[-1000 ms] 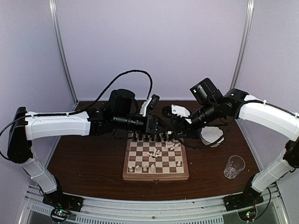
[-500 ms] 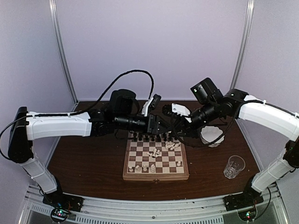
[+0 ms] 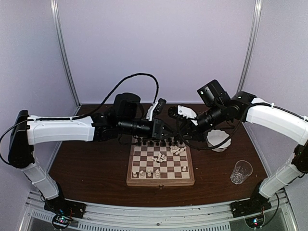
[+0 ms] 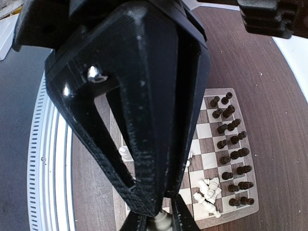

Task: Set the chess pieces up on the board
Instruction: Pass from the right arm to the left, then place the pawn at g2.

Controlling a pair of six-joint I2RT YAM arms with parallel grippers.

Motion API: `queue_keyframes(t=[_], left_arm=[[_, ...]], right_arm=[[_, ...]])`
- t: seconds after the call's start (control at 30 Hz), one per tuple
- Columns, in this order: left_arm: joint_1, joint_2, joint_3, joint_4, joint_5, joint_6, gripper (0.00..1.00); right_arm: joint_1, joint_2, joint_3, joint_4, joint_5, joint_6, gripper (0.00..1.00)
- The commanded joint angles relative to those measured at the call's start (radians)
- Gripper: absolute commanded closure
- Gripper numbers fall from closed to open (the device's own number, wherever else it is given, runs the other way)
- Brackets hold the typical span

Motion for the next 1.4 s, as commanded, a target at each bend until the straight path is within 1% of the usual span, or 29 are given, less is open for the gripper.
queue_keyframes(t=[0.0, 0.07, 0.1, 0.17, 0.2, 0.23, 0.3, 0.37, 0.47, 0.53, 0.6, 0.77, 0.9, 1.1, 1.23, 1.37], left_arm=[[-0.009, 0.001, 0.011, 0.017, -0.01, 0.019, 0.85], [-0.008, 0.002, 0.034, -0.029, -0.023, 0.049, 0.86], [-0.009, 0.004, 0.049, -0.084, -0.031, 0.07, 0.86], [-0.009, 0.012, 0.095, -0.158, -0.041, 0.116, 0.86], [-0.009, 0.021, 0.122, -0.234, -0.052, 0.142, 0.86], [-0.009, 0.028, 0.15, -0.29, -0.061, 0.17, 0.86], [-0.009, 0.042, 0.191, -0.373, -0.076, 0.214, 0.87], [-0.009, 0.064, 0.234, -0.458, -0.085, 0.269, 0.87], [-0.015, 0.105, 0.312, -0.583, -0.109, 0.337, 0.87], [-0.023, 0.136, 0.355, -0.647, -0.122, 0.375, 0.87], [-0.037, 0.173, 0.413, -0.714, -0.13, 0.411, 0.87], [-0.101, 0.315, 0.613, -0.919, -0.185, 0.517, 0.87], [-0.155, 0.435, 0.765, -1.062, -0.255, 0.573, 0.87], [-0.206, 0.565, 0.901, -1.145, -0.296, 0.598, 0.87], [-0.218, 0.632, 0.982, -1.192, -0.32, 0.593, 0.87], [-0.219, 0.687, 1.042, -1.264, -0.395, 0.604, 0.87]], right_arm=[[-0.007, -0.037, -0.022, 0.026, -0.015, 0.012, 0.86], [-0.022, -0.048, -0.024, 0.017, -0.026, 0.014, 0.79], [-0.038, -0.058, -0.025, 0.007, -0.049, 0.015, 0.74], [-0.085, -0.08, -0.03, -0.022, -0.097, 0.006, 0.62], [-0.12, -0.094, -0.029, -0.044, -0.125, -0.001, 0.55], [-0.15, -0.103, -0.027, -0.081, -0.157, -0.015, 0.51], [-0.219, -0.127, -0.032, -0.147, -0.228, -0.041, 0.47], [-0.319, -0.167, -0.071, -0.156, -0.33, -0.024, 0.46], [-0.49, -0.223, -0.169, -0.085, -0.466, 0.057, 0.46], [-0.569, -0.253, -0.226, -0.025, -0.498, 0.098, 0.46], [-0.613, -0.278, -0.273, 0.025, -0.488, 0.126, 0.46], [-0.632, -0.305, -0.31, 0.064, -0.38, 0.14, 0.46], [-0.632, -0.301, -0.323, 0.071, -0.353, 0.129, 0.46], [-0.632, -0.299, -0.341, 0.075, -0.323, 0.114, 0.46], [-0.632, -0.296, -0.345, 0.078, -0.315, 0.11, 0.46], [-0.632, -0.296, -0.348, 0.076, -0.318, 0.106, 0.46]])
